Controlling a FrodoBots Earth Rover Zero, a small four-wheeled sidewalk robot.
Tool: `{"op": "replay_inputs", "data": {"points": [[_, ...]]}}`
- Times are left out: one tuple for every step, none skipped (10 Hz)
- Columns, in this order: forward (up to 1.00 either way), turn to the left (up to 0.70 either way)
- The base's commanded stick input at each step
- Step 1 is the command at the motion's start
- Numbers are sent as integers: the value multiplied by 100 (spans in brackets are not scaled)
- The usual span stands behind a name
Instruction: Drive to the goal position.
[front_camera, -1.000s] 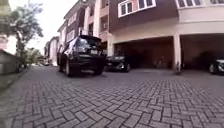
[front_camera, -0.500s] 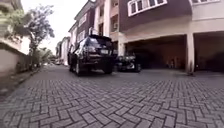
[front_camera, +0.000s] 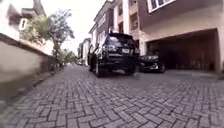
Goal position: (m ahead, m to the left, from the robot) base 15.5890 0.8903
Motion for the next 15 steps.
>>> {"op": "replay_inputs", "data": {"points": [[0, 0], [0, 0], [0, 0], [0, 0], [0, 0], [25, 0], [69, 0], [70, 0], [70, 0], [70, 0], [70, 0], [70, 0], [70, 2], [70, 25], [70, 35]]}}
